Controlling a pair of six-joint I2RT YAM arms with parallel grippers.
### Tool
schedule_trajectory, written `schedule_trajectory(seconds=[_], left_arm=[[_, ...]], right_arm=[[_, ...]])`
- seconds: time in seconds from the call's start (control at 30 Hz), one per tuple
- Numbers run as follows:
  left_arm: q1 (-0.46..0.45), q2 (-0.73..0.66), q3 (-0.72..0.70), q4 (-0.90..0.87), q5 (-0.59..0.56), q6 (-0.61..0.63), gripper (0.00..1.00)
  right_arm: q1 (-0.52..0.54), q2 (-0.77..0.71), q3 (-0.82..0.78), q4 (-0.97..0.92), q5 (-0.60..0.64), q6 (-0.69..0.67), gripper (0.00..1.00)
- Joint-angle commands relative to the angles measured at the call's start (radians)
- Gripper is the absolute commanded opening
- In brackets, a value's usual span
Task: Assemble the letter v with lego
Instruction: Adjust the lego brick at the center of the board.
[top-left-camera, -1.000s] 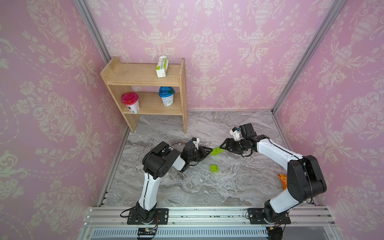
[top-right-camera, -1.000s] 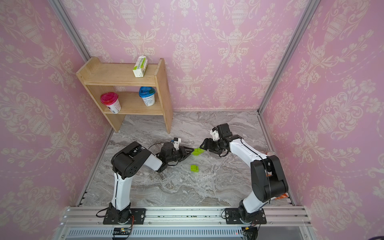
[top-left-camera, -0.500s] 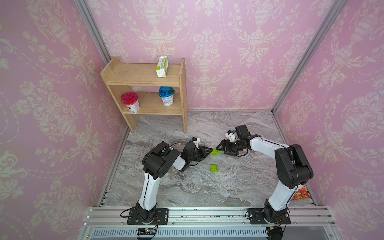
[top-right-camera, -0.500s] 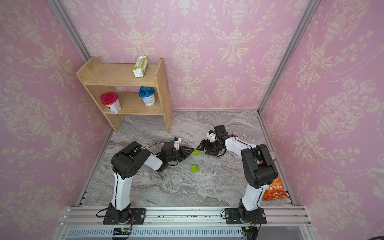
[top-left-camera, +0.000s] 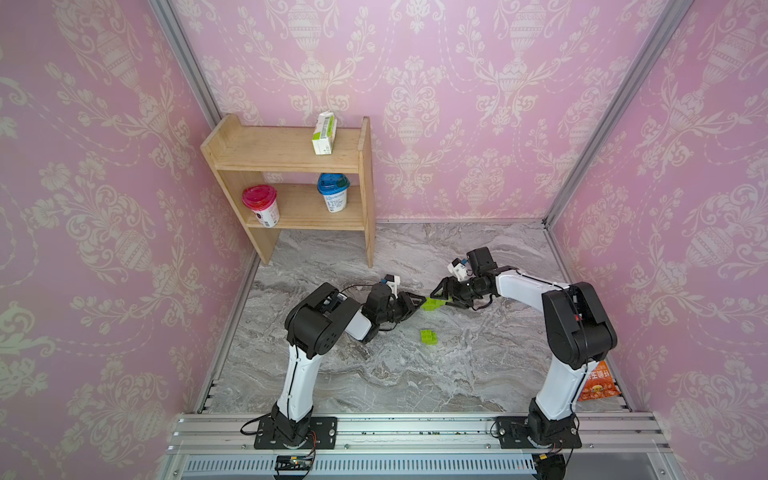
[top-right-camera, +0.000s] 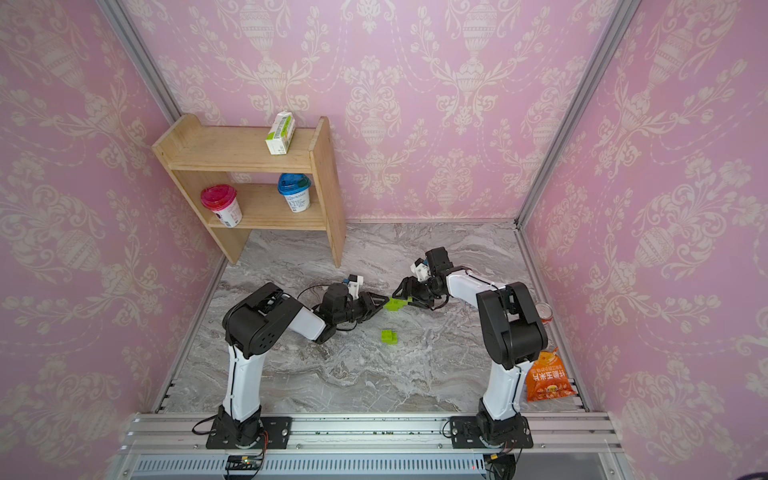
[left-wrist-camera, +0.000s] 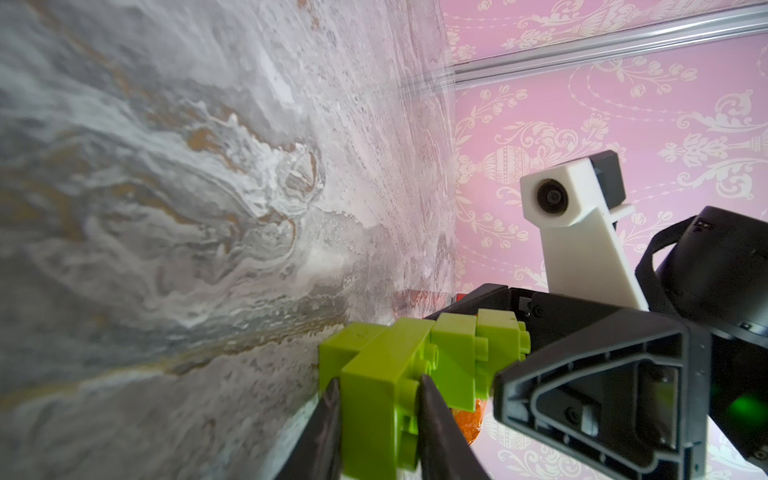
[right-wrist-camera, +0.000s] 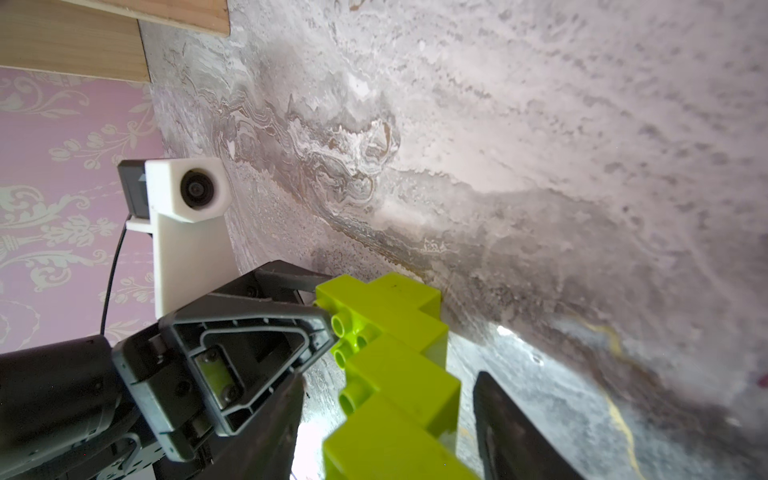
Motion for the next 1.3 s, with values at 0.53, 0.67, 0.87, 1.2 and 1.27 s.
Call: schedule_trajectory(seconds=[0.53,0.67,0.87,1.2,1.27], left_arm=[[-0.01,0.022,0.01,-0.123,0.015,0.043,0.4],[-0.009,0.013,0.006,-0.119,0.016,0.048,0.44],[-0.006,-0.031,-0.017,-0.107,0.015,0.08,0.51],[0.005,-0.156,-0.122,-0.096,0.093,0.236,0.59],[0.001,-0.177,-0.126,-0.123,0.134,0.278,0.58]], right_arm=[[-0.003,0.024,0.028,-0.042,0.0,-0.029,0.47],[-0.004,0.021,0.03,-0.054,0.01,-0.038,0.45],[-0.004,0.02,0.034,-0.065,0.018,-0.044,0.43],[-0.003,0.017,0.034,-0.084,0.021,-0.056,0.42],[-0.003,0.017,0.034,-0.093,0.022,-0.061,0.42]])
